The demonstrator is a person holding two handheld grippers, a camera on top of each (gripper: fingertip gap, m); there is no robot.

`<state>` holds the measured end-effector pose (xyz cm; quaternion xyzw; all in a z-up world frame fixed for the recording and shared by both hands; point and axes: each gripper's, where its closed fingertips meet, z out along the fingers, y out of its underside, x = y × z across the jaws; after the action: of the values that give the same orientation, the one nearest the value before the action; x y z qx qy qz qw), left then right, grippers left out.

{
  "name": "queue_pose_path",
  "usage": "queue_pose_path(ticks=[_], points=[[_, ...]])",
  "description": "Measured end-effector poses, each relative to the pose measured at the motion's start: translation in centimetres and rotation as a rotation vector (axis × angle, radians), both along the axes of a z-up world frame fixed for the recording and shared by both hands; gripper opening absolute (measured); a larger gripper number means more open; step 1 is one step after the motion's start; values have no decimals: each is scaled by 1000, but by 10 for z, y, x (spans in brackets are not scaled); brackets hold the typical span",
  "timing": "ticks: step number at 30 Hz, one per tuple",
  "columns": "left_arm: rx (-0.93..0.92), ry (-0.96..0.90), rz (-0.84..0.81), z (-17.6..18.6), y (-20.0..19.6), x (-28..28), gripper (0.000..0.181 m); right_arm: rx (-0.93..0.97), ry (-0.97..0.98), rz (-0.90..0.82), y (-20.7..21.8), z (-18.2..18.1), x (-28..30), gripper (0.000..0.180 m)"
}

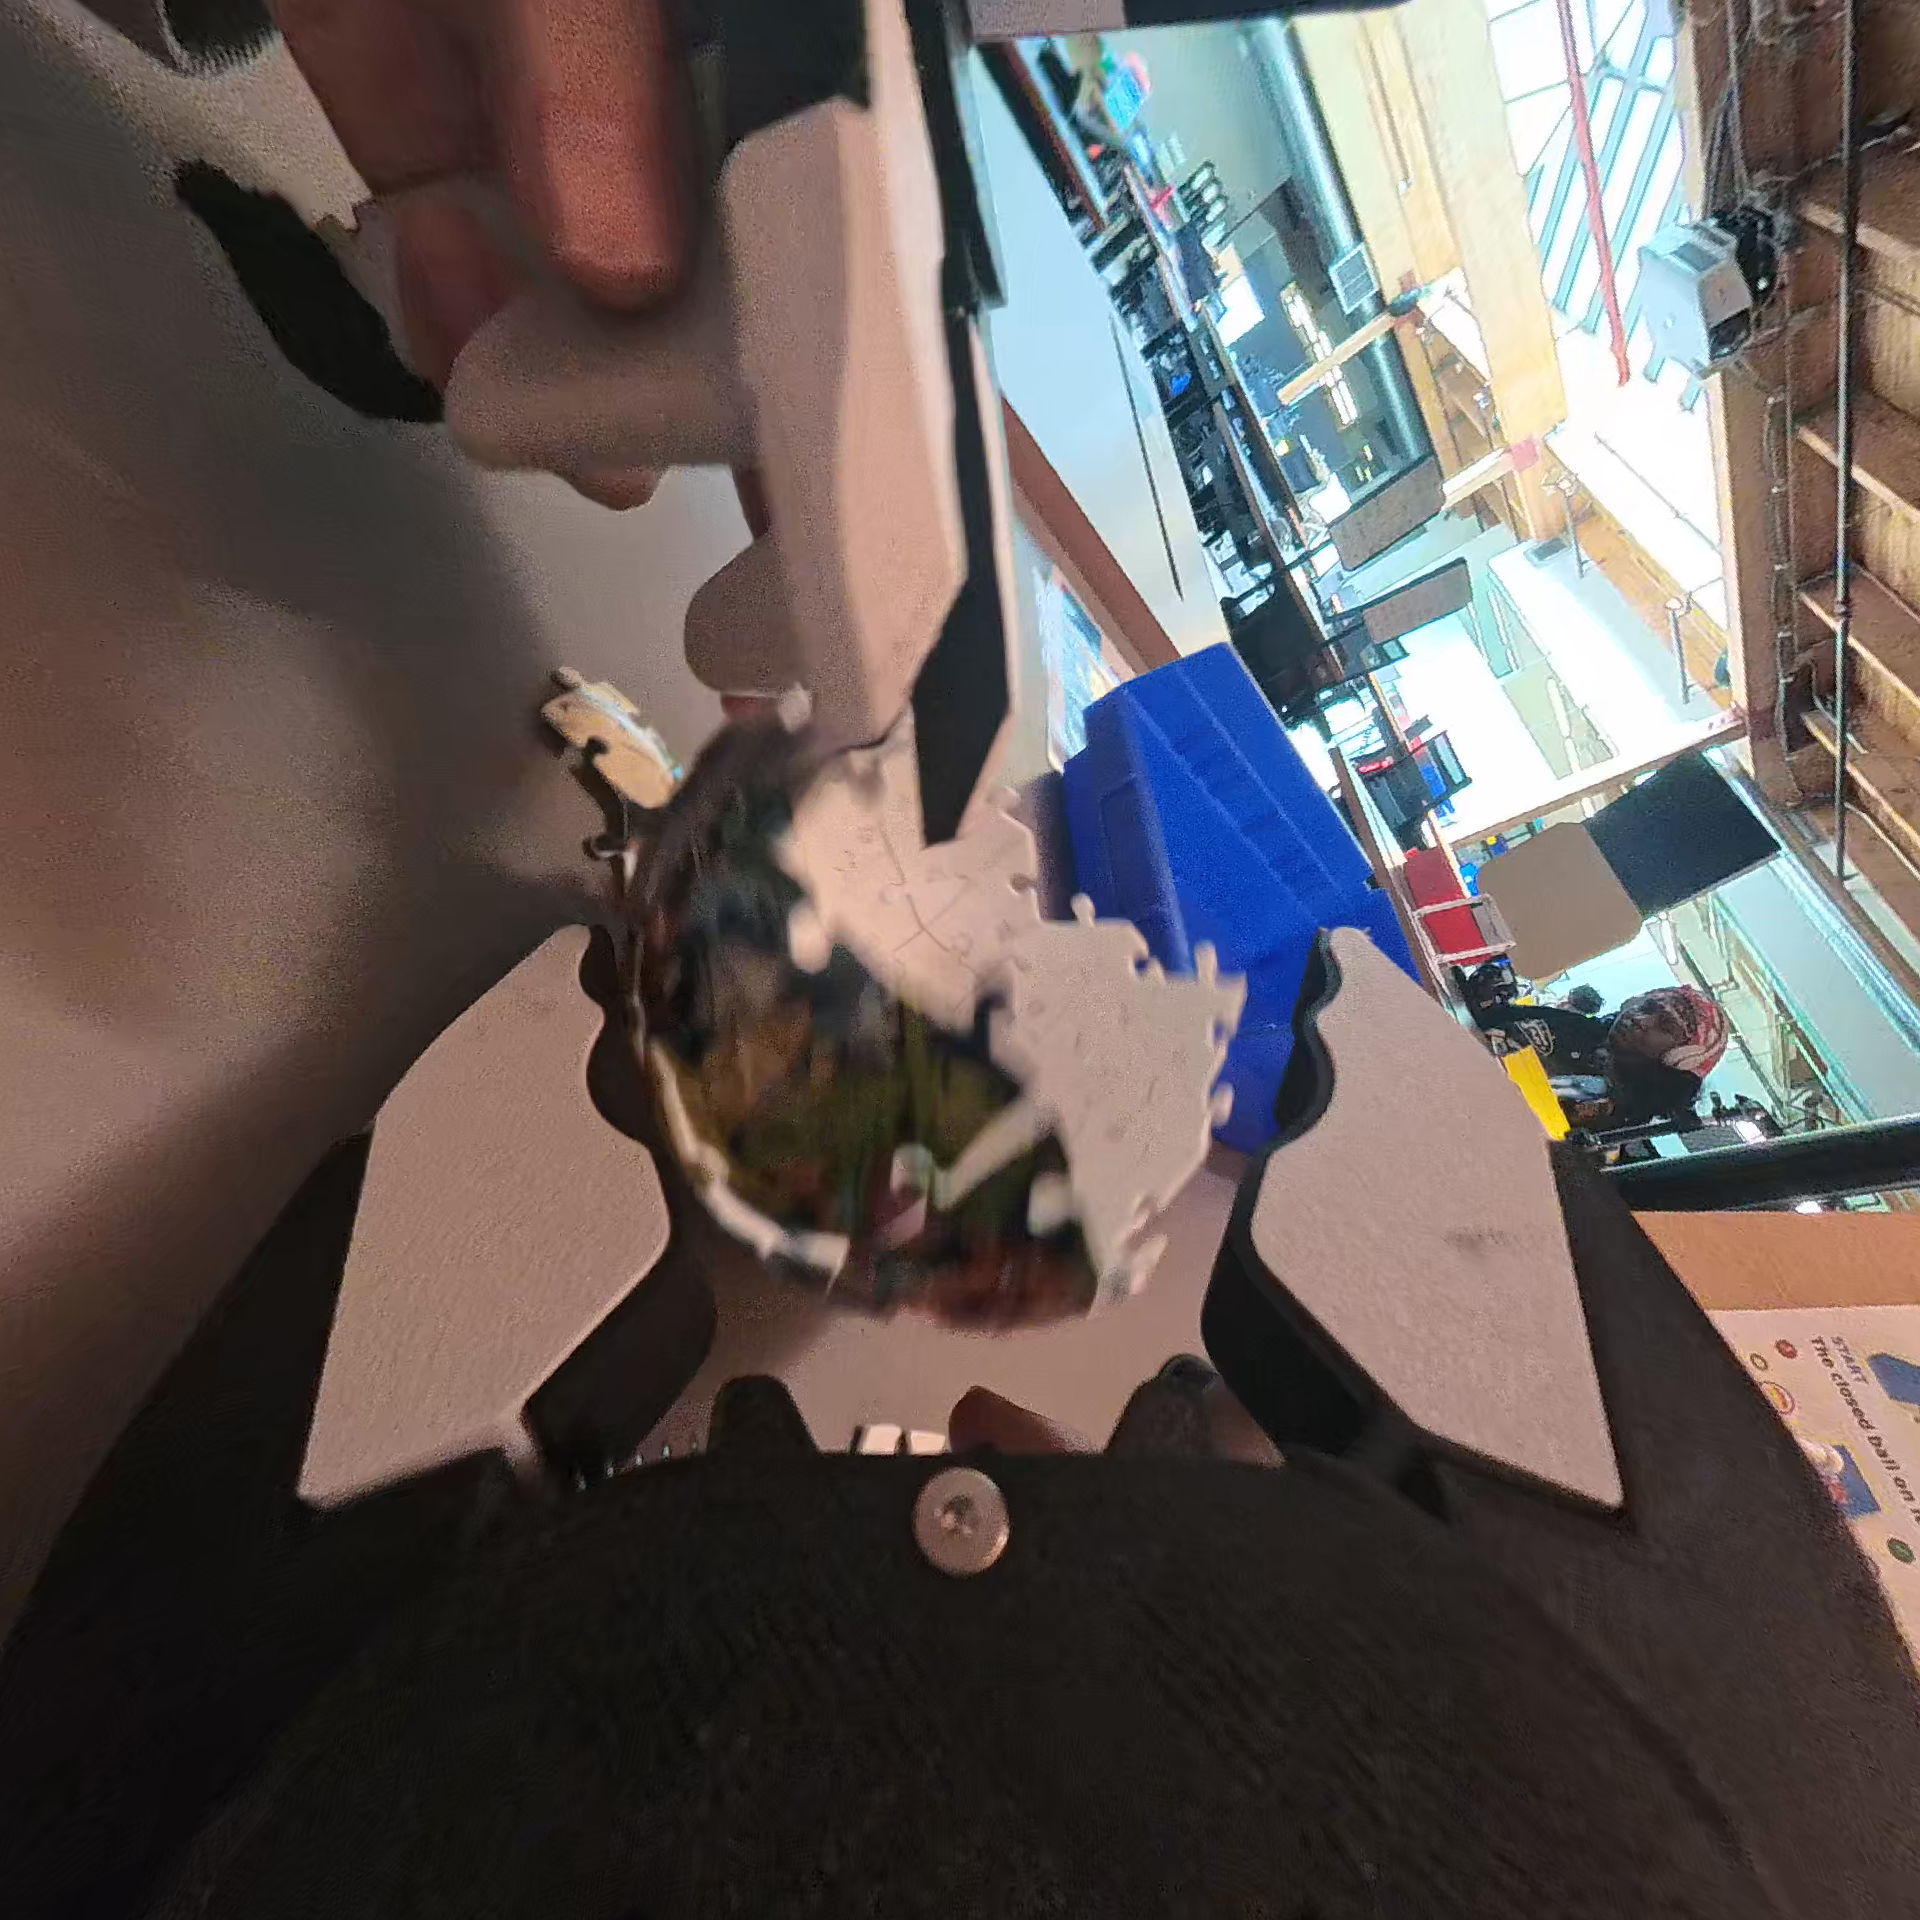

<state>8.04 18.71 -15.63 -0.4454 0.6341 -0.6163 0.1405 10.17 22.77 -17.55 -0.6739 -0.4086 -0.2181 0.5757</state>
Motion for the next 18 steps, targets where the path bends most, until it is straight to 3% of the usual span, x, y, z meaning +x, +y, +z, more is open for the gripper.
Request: queue_pose_path(ticks=[5, 10, 18], points=[[285, -29, 138, -4, 14, 7, 34, -19, 42, -28, 0, -5, 10, 116], [415, -30, 173, -8, 15, 9, 37, 46, 135, -33, -5, 0, 15, 100], [525, 15, 252, -24, 29, 18, 36, 35, 288, -18, -6, 1, 17, 94]])
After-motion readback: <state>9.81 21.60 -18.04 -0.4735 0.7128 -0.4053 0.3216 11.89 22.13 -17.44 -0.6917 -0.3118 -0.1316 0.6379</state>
